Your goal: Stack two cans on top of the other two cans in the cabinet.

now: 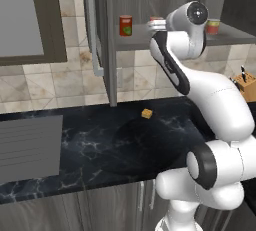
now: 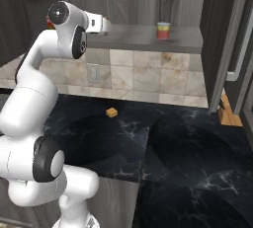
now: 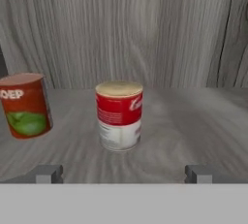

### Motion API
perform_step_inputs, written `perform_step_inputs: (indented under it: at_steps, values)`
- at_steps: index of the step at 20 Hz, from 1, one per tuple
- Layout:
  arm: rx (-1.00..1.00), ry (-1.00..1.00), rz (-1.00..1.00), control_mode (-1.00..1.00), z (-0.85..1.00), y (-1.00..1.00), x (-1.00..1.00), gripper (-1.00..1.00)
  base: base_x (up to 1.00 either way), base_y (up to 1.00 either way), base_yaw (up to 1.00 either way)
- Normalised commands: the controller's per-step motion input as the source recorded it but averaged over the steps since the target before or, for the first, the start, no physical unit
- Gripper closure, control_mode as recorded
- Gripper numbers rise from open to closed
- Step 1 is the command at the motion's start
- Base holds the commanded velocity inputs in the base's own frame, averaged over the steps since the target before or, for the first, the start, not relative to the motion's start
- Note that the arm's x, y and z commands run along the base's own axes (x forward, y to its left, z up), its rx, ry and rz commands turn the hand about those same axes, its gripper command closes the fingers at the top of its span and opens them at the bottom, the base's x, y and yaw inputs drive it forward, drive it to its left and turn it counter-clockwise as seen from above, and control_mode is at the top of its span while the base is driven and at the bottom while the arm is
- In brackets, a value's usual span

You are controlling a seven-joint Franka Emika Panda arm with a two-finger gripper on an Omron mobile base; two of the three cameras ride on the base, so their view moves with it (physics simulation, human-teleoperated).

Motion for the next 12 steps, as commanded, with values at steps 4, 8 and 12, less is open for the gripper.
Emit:
perform_step_inputs:
  at_steps: [4,8,12]
  values:
    - [0.00,0.02,0.00,-1.00,-0.09,0.02,0.26,-1.00,0.00,0.00,0.00]
    - [0.00,0.01,0.00,-1.00,-0.09,0.01,0.33,-1.00,0.00,0.00,0.00]
    - [0.00,0.00,0.00,-1.00,-0.05,0.00,0.29,-1.00,0.00,0.00,0.00]
